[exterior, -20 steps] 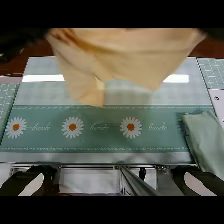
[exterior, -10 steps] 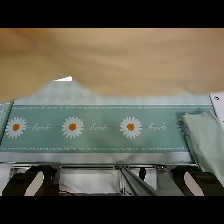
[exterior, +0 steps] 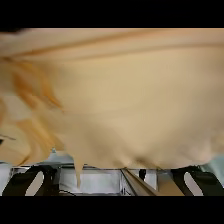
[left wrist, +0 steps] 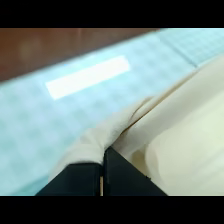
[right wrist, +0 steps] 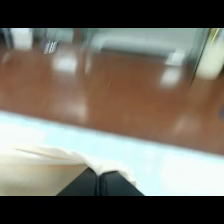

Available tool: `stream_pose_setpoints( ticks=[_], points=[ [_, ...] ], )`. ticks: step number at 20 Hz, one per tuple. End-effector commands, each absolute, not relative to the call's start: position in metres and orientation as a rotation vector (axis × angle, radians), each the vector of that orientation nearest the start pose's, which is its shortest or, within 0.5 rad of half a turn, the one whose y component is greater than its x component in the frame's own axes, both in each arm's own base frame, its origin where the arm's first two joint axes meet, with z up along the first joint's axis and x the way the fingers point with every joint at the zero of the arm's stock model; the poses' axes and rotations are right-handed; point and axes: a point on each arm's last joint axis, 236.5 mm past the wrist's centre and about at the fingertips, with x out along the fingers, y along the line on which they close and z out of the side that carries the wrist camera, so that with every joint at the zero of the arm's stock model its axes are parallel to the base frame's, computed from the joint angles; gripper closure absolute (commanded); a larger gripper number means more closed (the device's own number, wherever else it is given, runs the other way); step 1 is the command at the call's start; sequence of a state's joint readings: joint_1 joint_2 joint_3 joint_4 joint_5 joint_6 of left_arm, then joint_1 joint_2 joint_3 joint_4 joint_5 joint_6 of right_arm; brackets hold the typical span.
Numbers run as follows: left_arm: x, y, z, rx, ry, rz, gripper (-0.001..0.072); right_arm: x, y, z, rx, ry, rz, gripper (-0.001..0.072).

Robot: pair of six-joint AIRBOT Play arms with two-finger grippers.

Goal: Fold the shirts.

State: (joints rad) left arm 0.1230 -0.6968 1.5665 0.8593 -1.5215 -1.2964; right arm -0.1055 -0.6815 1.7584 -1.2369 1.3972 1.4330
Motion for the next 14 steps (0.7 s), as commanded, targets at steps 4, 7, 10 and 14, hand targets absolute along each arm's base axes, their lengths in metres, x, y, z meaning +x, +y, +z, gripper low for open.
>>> stream_pose_setpoints(
  ticks=[4,7,10,14],
  points=[
    [0.32,-0.131,0.167,-0.358,0.859,-0.591,0.0679,0.315,0.067,0.254,0.163,0.679,0.326,0.0693],
    [0.383,-0.134,0.113,-0.429,0.898,-0.532,0.0679,0.377,0.052,0.19,0.196,0.788,0.277,0.0693],
    [0.451,-0.131,0.088,-0.513,0.886,-0.479,0.0679,0.446,0.042,0.145,0.25,0.837,0.244,0.0693],
    [0.512,-0.138,0.059,-0.525,0.919,-0.49,0.068,0.524,0.04,0.084,0.341,0.909,0.233,0.0693]
  ],
)
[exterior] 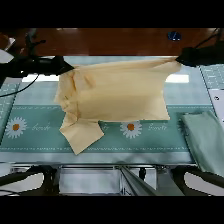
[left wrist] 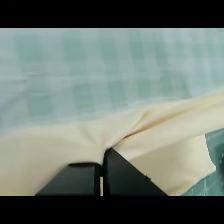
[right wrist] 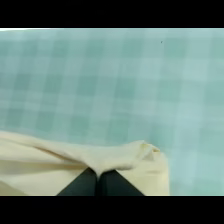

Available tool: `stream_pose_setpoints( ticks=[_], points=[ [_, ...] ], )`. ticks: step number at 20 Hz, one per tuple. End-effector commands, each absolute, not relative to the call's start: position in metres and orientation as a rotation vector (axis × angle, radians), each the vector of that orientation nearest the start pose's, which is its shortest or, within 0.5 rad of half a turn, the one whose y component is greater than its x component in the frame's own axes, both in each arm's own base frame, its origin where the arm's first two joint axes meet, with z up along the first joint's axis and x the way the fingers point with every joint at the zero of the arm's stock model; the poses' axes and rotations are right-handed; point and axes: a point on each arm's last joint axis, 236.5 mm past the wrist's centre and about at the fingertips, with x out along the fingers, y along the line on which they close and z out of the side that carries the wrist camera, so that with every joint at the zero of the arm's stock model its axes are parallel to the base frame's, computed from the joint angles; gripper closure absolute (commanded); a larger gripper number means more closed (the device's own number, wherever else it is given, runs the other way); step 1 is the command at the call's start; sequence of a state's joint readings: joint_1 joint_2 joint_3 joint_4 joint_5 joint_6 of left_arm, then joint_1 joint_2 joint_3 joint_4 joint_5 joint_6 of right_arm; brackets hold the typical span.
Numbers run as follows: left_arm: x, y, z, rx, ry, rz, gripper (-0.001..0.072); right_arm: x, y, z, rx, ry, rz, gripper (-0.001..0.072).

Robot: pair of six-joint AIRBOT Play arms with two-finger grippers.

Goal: Fold the shirts.

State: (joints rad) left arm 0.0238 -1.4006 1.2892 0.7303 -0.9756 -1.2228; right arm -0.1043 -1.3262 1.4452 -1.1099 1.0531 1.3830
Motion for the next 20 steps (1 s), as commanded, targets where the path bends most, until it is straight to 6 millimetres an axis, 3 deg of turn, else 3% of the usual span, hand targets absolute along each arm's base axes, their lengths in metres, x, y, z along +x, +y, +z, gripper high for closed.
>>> stream_pose_setpoints(
  ticks=[1,5,6,7,8,9,11,14,17,19,20],
  points=[
    [0.521,-0.141,0.053,-0.525,0.924,-0.493,0.068,0.538,0.041,0.07,0.376,0.922,0.23,0.0693],
    [0.535,-0.151,0.023,-0.576,0.982,-0.475,0.0678,0.575,0.055,0.023,0.58,0.971,0.224,0.0692],
    [0.534,-0.153,0.017,-0.599,1.004,-0.466,0.0614,0.58,0.059,0.015,0.633,0.98,0.227,0.0666],
    [0.53,-0.155,0.011,-0.597,1.028,-0.475,0.0346,0.583,0.063,0.01,0.666,0.99,0.231,0.0482],
    [0.521,-0.159,0.008,-0.59,1.069,-0.498,0.0198,0.582,0.064,0.007,0.684,0.999,0.241,0.0298],
    [0.508,-0.155,0.004,-0.562,1.122,-0.517,0.0199,0.579,0.062,0.006,0.69,1.014,0.245,0.0301],
    [0.471,-0.125,-0.005,-0.473,1.303,-0.52,0.0199,0.56,0.046,0.012,0.643,1.069,0.277,0.0301],
    [0.389,-0.052,-0.016,-0.359,1.631,-0.424,0.0199,0.505,-0.011,0.02,0.555,1.219,0.235,0.0302],
    [0.343,-0.011,-0.017,-0.409,1.626,-0.286,0.02,0.445,-0.061,0.018,0.516,1.316,0.119,0.0303],
    [0.308,0.006,-0.031,-0.461,1.575,-0.209,0.02,0.413,-0.068,0.004,0.603,1.29,0.056,0.0303],
    [0.288,0.011,-0.041,-0.489,1.562,-0.175,0.02,0.397,-0.062,-0.006,0.649,1.278,0.053,0.0303]
  ],
)
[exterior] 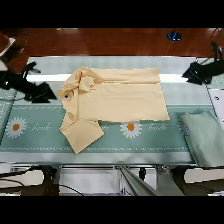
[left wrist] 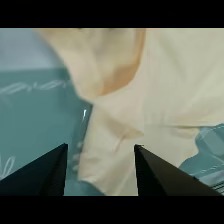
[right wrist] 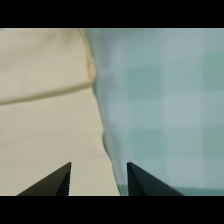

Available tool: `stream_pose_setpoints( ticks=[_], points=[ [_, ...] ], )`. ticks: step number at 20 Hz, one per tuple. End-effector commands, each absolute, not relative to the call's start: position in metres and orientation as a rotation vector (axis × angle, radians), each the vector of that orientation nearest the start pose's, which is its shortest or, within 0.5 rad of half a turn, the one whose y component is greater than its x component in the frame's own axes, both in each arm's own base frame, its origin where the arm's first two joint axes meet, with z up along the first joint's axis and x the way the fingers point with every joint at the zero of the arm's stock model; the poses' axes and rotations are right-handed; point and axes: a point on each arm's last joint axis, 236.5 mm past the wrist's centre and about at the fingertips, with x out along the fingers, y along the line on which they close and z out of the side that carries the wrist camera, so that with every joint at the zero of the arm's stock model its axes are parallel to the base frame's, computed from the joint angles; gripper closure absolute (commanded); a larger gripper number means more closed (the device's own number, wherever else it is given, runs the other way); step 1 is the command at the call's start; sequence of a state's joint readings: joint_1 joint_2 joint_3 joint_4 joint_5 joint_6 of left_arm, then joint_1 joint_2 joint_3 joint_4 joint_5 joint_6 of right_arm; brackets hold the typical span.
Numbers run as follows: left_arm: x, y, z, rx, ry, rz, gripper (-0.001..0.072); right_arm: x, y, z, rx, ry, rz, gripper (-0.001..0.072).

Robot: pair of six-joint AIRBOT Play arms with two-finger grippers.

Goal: Fold the shirts.

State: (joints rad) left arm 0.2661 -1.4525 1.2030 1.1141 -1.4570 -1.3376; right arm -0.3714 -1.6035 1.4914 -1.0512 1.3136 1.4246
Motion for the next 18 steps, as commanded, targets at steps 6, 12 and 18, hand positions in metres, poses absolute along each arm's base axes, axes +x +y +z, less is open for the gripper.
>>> stream_pose_setpoints(
  ticks=[6,12,18],
  points=[
    [0.211,-0.025,-0.088,-0.739,1.539,-0.197,0.0201,0.349,0.005,-0.037,0.924,1.159,0.167,0.0303],
    [0.217,-0.041,-0.099,-0.793,1.477,-0.228,0.0201,0.339,0.017,-0.039,0.922,1.187,0.225,0.0303],
    [0.238,-0.059,-0.115,-0.664,1.411,-0.224,0.0204,0.339,0.018,-0.038,0.924,1.185,0.228,0.0303]
  ],
)
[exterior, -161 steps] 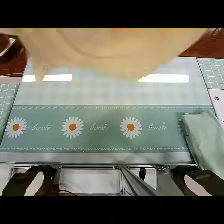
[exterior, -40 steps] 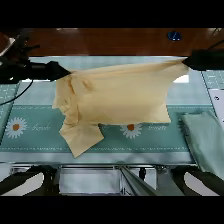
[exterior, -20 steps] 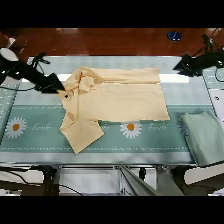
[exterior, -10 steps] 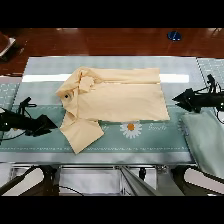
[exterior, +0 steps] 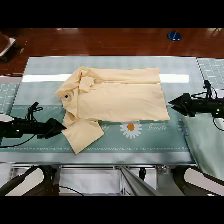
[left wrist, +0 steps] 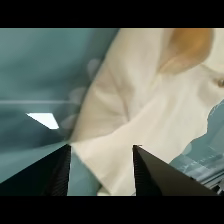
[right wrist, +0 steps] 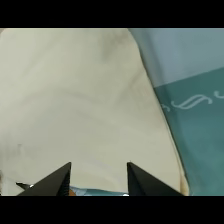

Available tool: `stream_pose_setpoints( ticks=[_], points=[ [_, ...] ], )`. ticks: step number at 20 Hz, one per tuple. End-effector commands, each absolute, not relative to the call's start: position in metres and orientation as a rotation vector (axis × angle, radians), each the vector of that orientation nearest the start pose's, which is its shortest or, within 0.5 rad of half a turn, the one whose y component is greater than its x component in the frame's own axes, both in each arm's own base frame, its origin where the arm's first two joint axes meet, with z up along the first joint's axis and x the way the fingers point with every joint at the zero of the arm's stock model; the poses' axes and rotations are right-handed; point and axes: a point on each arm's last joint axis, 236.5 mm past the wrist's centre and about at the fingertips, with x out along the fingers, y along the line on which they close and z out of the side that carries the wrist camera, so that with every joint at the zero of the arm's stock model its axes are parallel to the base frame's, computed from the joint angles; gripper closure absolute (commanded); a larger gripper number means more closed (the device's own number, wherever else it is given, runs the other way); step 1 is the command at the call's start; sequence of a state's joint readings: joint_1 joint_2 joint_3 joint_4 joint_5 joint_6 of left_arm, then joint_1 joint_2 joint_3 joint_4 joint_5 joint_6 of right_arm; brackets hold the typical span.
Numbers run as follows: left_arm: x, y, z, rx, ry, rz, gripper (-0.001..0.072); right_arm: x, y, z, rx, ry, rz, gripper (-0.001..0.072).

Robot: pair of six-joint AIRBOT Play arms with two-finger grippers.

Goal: Fold the shirts.

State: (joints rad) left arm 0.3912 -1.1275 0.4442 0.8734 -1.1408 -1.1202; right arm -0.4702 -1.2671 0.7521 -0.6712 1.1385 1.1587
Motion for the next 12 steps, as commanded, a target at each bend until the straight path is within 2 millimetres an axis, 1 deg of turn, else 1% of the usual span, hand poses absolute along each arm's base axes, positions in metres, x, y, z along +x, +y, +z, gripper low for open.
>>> stream_pose_setpoints(
  ticks=[1,2,3,4,7,8,9,10,11,12],
  points=[
    [0.241,-0.065,-0.116,-0.638,1.402,-0.234,0.0219,0.339,0.018,-0.038,0.923,1.185,0.229,0.0303],
    [0.242,-0.071,-0.117,-0.608,1.402,-0.25,0.0322,0.338,0.018,-0.038,0.92,1.189,0.233,0.0303],
    [0.24,-0.074,-0.118,-0.584,1.411,-0.265,0.0537,0.337,0.018,-0.039,0.909,1.193,0.24,0.0303],
    [0.238,-0.076,-0.118,-0.57,1.417,-0.277,0.0677,0.334,0.015,-0.042,0.888,1.205,0.231,0.0303],
    [0.234,-0.079,-0.116,-0.58,1.434,-0.292,0.0679,0.323,-0.005,-0.051,0.869,1.24,0.17,0.0303],
    [0.234,-0.079,-0.115,-0.581,1.437,-0.294,0.0679,0.315,-0.015,-0.058,0.865,1.271,0.125,0.0303],
    [0.233,-0.079,-0.115,-0.581,1.437,-0.295,0.0679,0.3,-0.03,-0.069,0.84,1.332,0.054,0.0303],
    [0.233,-0.079,-0.115,-0.581,1.437,-0.295,0.0679,0.285,-0.038,-0.08,0.819,1.396,-0.014,0.0303],
    [0.233,-0.079,-0.115,-0.582,1.437,-0.295,0.068,0.272,-0.039,-0.088,0.814,1.447,-0.045,0.0303],
    [0.233,-0.079,-0.115,-0.582,1.437,-0.295,0.0679,0.263,-0.032,-0.092,0.837,1.478,-0.036,0.0303]
  ],
)
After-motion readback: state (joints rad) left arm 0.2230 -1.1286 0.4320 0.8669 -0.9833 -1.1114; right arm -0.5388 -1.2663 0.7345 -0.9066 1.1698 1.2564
